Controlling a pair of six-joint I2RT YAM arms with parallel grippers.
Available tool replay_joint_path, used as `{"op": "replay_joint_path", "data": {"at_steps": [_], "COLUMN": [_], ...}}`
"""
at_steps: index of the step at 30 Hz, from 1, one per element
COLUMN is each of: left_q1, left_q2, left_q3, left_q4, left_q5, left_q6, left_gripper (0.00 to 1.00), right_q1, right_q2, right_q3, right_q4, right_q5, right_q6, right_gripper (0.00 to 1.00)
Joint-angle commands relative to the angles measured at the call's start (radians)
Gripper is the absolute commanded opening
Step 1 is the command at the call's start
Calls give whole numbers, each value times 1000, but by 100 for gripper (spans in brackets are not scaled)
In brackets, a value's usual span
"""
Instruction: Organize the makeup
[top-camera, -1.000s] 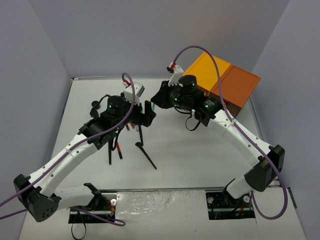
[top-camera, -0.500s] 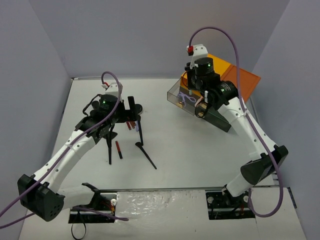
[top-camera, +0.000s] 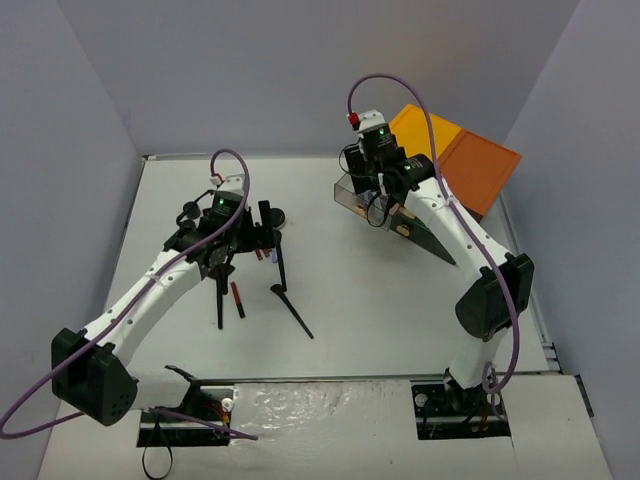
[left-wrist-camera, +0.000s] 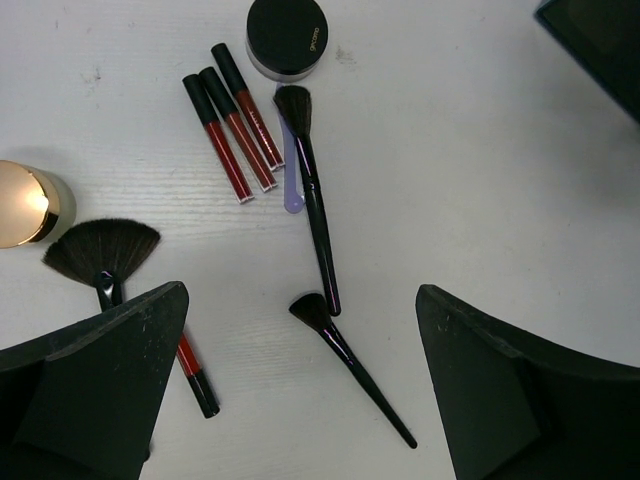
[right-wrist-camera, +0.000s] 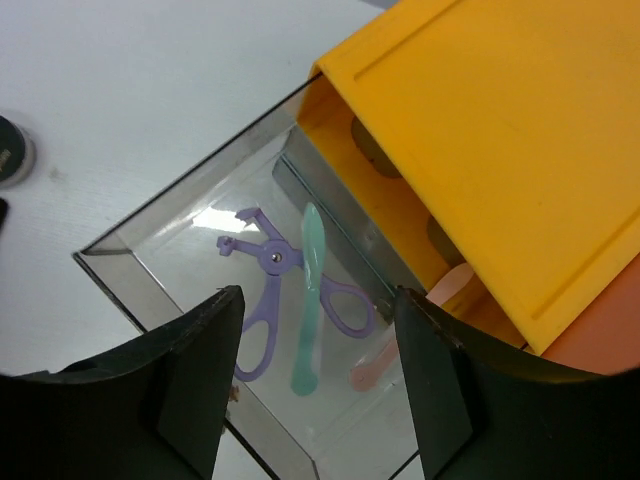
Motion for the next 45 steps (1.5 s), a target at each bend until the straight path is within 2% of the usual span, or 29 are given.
{"op": "replay_joint_path", "data": {"at_steps": [1, 4, 7, 9, 11, 13, 15, 19, 22, 32, 41, 45], "left_q1": [13, 22, 33, 37, 40, 41, 41, 40, 40, 35, 23, 23], "left_q2": [53, 109, 188, 247, 305, 357, 421, 547, 596, 618, 663, 673], "left_q3": [66, 99, 141, 184, 221, 274, 327, 403, 412, 327, 318, 318], "left_q4": [15, 5, 4, 1, -6, -13, -32, -96, -124, -115, -103, -100], "left_q5": [-10, 3, 10, 15, 19, 18, 11, 10, 15, 9, 37, 38], "left_q6": [-41, -53, -67, -68, -66, -63, -55, -58, -82, -100, -108, -108], "left_gripper": [97, 94, 86, 79, 67, 46, 31, 13, 10, 10, 13, 20], "right_q1": [-3, -3, -3, -3, -3, -3, -5, -5, -6, -9, -9, -8], "right_q2": [-116, -181, -286, -363, -433, -489, -544, -624, -666, -696, -687, -690], "right_q3": [92, 72, 13, -39, -105, -187, -242, -321, -371, -439, -449, -452], "right_q4": [45, 48, 63, 89, 122, 145, 163, 166, 166, 168, 169, 171], "right_q5": [-43, -74, -95, -106, -108, -111, -112, -94, -81, -66, -64, -66], "right_q6": [6, 8, 8, 8, 8, 8, 8, 36, 42, 29, 24, 24], "right_gripper": [67, 82, 96, 100, 100, 100, 100, 100, 100, 100, 100, 100]}}
